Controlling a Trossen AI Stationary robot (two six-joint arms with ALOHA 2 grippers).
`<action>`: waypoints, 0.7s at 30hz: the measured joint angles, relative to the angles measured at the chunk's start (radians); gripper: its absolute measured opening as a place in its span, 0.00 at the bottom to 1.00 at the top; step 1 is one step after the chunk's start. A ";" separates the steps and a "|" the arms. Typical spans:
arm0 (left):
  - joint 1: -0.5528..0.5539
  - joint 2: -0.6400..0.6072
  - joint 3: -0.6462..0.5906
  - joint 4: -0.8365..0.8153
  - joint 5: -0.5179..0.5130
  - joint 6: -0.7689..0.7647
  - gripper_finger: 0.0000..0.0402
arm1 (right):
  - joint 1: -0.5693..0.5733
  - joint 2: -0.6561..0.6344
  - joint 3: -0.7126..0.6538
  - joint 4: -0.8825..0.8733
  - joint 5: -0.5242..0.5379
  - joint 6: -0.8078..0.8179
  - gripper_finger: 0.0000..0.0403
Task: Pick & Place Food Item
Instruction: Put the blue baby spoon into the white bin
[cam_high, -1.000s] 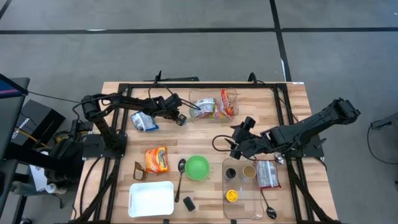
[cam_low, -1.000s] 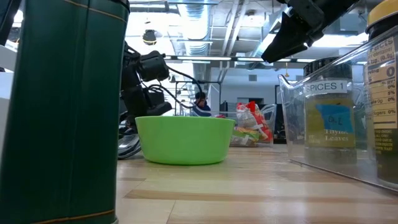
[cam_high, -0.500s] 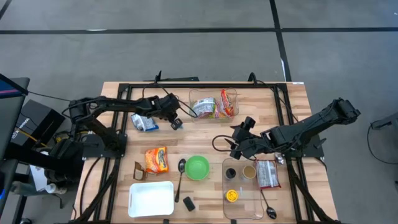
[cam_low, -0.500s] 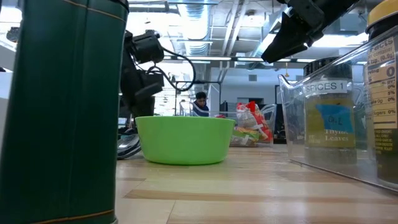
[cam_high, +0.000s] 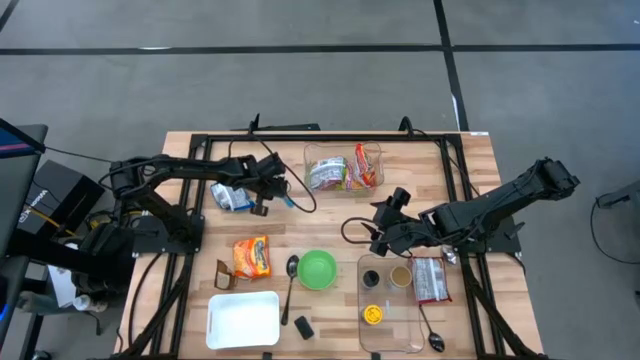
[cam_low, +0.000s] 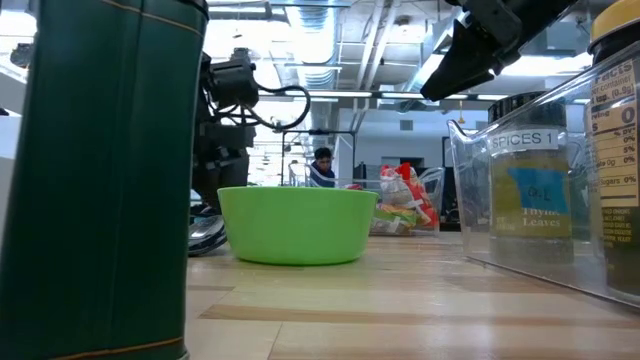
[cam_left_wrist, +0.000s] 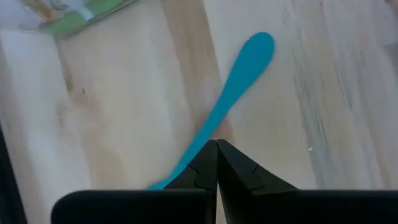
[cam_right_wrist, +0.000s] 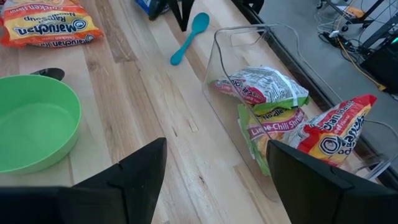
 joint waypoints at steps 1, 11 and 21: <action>0.003 0.000 0.000 0.004 0.000 0.005 0.00 | 0.000 0.000 0.000 0.000 0.000 -0.005 0.67; 0.064 0.001 0.000 0.032 0.036 0.147 0.00 | 0.000 0.000 0.000 0.000 0.000 -0.026 0.67; 0.065 0.064 0.042 0.042 0.091 0.203 0.00 | -0.004 0.000 0.000 0.000 0.001 -0.077 0.67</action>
